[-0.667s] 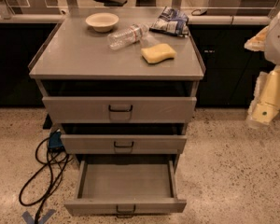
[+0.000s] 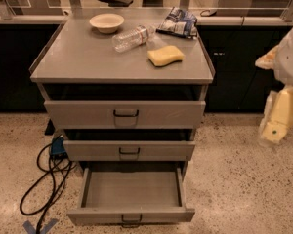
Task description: Close bottom drawer
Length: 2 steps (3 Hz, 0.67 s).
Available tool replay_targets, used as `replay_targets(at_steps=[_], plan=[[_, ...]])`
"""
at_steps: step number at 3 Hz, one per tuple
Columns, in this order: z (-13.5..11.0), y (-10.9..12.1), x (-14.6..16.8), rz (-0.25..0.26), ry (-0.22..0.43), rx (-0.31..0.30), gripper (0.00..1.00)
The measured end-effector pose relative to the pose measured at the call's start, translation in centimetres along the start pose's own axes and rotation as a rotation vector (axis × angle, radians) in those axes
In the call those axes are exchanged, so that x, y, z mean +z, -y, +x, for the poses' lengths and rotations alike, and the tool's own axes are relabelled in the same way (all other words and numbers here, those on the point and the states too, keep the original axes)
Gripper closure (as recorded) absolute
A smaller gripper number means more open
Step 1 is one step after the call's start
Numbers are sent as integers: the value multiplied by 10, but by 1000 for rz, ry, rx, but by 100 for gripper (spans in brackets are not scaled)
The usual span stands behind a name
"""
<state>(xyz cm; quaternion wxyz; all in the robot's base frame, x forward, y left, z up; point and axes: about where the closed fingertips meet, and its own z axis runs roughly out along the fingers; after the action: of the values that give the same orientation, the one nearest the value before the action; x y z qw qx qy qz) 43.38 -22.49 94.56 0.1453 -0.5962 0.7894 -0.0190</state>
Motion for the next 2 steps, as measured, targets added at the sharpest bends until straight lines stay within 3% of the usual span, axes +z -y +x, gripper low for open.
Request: replay_targets(at_steps=[1, 2], plan=[[38, -25, 49, -14, -16, 58, 0], [105, -57, 132, -78, -82, 154, 0]])
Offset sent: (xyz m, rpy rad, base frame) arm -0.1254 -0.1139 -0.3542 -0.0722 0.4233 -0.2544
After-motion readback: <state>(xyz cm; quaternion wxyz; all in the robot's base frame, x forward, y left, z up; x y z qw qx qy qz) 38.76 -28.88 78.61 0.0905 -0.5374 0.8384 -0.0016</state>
